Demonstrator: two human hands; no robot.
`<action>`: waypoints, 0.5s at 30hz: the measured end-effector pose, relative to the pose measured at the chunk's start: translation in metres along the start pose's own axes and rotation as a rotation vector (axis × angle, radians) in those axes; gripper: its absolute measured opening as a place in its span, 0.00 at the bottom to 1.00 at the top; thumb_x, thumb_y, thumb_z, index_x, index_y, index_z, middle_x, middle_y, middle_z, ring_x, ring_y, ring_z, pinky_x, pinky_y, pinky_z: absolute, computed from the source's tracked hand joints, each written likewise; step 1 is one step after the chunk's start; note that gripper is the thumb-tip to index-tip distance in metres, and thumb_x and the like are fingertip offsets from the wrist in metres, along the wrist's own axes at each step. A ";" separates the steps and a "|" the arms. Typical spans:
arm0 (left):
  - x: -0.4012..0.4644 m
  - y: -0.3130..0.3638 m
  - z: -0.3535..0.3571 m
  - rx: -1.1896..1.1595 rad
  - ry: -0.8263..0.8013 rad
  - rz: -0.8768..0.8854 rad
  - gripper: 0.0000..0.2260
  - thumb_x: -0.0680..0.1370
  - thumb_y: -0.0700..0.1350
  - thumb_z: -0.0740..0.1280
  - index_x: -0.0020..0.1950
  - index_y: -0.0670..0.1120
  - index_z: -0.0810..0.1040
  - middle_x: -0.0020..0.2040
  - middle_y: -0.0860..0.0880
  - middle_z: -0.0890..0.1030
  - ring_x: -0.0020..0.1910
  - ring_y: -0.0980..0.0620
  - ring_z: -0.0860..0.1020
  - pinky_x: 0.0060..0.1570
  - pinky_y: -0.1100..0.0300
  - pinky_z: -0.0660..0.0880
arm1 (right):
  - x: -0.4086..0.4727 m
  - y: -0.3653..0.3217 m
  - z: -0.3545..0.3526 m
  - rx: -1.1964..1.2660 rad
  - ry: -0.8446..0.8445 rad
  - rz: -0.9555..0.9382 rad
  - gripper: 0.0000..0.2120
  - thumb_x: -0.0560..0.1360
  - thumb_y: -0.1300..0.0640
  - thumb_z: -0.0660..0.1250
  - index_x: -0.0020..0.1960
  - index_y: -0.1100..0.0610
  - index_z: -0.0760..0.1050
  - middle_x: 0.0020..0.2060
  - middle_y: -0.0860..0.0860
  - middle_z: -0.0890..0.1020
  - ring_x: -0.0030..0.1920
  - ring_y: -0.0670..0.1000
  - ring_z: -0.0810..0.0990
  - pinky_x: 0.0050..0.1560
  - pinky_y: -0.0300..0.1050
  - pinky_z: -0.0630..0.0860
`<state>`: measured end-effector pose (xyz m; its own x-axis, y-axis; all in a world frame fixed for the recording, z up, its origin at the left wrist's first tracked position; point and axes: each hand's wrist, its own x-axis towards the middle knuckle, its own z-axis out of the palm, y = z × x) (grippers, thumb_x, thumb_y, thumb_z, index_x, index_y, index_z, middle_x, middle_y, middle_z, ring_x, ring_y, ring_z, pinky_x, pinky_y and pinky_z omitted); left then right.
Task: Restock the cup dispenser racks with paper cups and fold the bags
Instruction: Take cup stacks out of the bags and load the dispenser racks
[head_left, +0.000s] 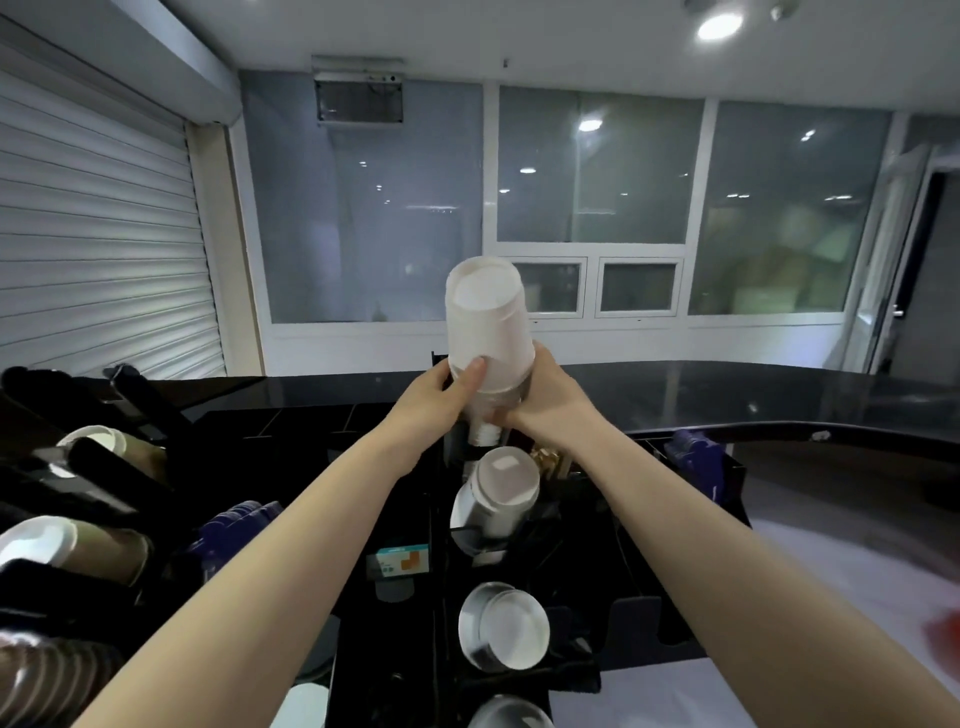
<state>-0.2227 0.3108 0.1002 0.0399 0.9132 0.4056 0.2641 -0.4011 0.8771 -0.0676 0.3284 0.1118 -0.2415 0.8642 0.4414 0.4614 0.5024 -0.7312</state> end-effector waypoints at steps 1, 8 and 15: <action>0.000 0.001 0.000 0.006 0.033 0.024 0.19 0.75 0.64 0.63 0.59 0.54 0.77 0.53 0.60 0.81 0.53 0.63 0.76 0.43 0.73 0.69 | -0.003 -0.003 -0.003 0.030 0.013 -0.007 0.37 0.60 0.47 0.74 0.64 0.50 0.63 0.52 0.45 0.78 0.53 0.48 0.78 0.51 0.47 0.78; -0.005 0.006 -0.001 -0.034 0.006 0.138 0.18 0.74 0.54 0.68 0.63 0.53 0.75 0.54 0.53 0.82 0.55 0.56 0.79 0.54 0.62 0.74 | -0.017 -0.017 -0.012 0.153 0.108 -0.106 0.31 0.68 0.55 0.74 0.66 0.44 0.64 0.52 0.38 0.76 0.56 0.45 0.75 0.54 0.38 0.72; 0.003 -0.009 -0.005 0.058 0.004 0.042 0.21 0.73 0.54 0.71 0.64 0.57 0.73 0.56 0.57 0.80 0.56 0.59 0.78 0.51 0.65 0.74 | 0.001 0.006 -0.008 0.042 0.010 0.016 0.34 0.68 0.49 0.74 0.69 0.52 0.63 0.60 0.48 0.76 0.59 0.50 0.75 0.56 0.46 0.75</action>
<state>-0.2301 0.3169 0.0953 0.0483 0.8954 0.4425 0.3180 -0.4338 0.8430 -0.0580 0.3319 0.1118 -0.2257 0.8717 0.4349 0.4286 0.4898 -0.7592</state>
